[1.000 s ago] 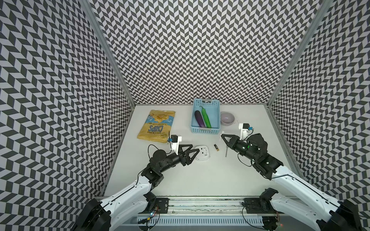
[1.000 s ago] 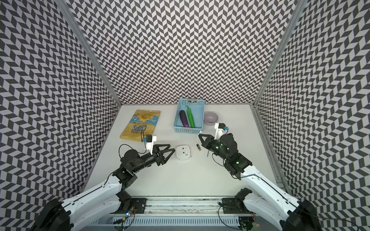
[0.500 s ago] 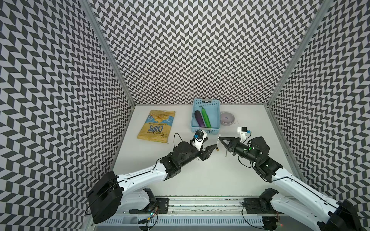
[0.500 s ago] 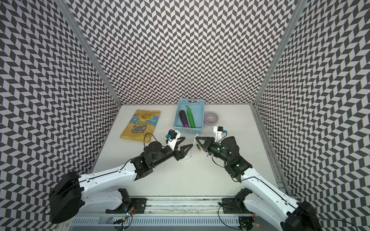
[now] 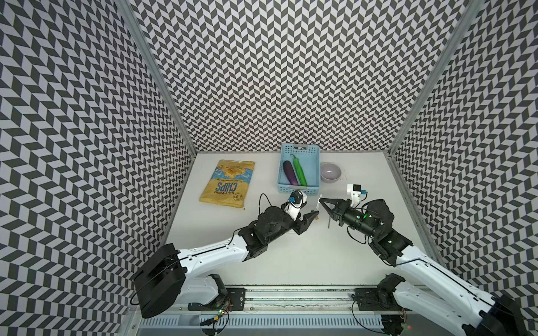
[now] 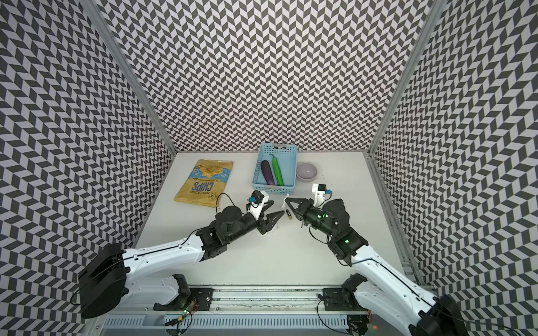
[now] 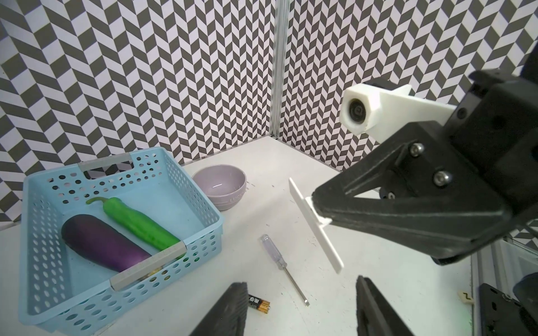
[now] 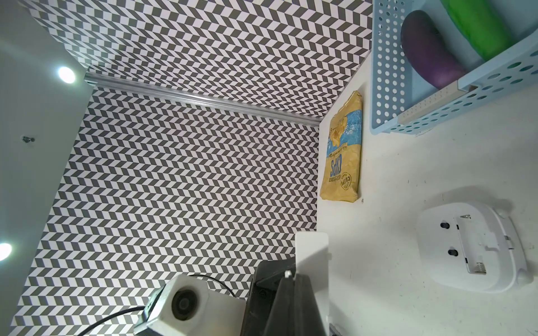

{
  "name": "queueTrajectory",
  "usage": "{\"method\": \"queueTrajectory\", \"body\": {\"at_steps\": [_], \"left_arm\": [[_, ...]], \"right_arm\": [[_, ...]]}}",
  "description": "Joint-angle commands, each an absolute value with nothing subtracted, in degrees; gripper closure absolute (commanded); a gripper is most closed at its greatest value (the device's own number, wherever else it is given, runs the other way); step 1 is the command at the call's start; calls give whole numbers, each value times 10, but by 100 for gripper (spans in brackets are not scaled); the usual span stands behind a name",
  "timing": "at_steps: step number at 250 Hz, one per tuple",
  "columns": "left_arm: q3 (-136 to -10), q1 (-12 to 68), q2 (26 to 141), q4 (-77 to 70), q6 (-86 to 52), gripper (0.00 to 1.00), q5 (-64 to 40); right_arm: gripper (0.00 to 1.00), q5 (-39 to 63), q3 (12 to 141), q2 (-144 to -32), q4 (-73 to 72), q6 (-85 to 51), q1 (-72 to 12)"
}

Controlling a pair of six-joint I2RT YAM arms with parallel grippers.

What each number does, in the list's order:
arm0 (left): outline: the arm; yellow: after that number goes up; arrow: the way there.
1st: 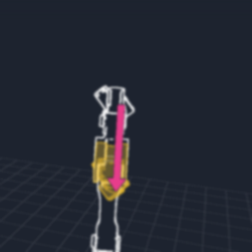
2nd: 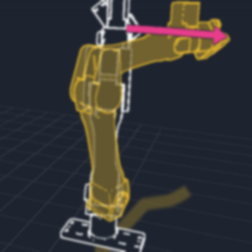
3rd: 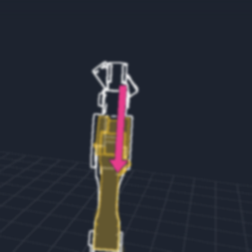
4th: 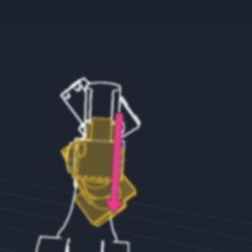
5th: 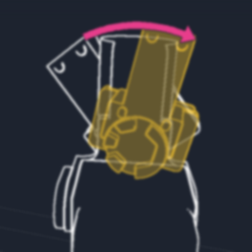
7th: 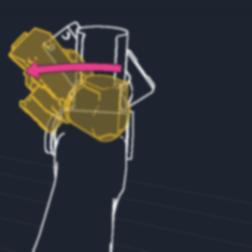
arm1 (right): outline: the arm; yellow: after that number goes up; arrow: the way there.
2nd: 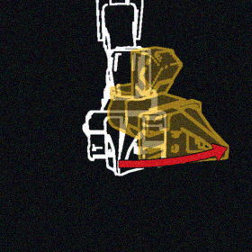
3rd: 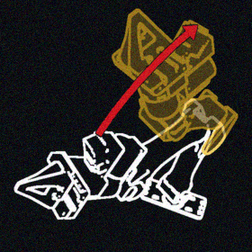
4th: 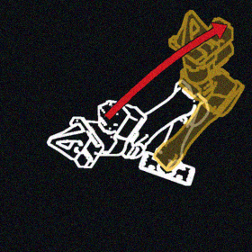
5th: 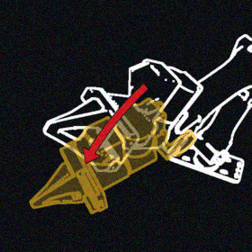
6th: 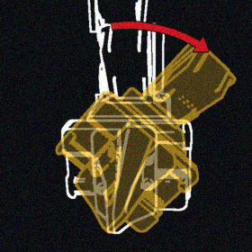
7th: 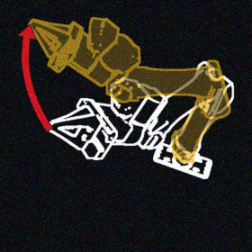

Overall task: Remove the battery from the alarm
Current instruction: Pick up the cover from the center of the board.

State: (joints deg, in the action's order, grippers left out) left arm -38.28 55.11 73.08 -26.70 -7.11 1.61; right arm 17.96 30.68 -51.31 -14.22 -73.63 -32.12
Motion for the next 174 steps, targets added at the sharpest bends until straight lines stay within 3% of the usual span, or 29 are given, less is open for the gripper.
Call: {"method": "queueTrajectory", "body": {"at_steps": [1, 174], "left_arm": [[-400, 555, 738, -295, -70, 43, 7], [-456, 568, 797, -300, -62, 84, 2]], "right_arm": [[100, 171, 306, -509, -179, -734, -320], [100, 161, 294, -510, -172, -738, -322]]}}
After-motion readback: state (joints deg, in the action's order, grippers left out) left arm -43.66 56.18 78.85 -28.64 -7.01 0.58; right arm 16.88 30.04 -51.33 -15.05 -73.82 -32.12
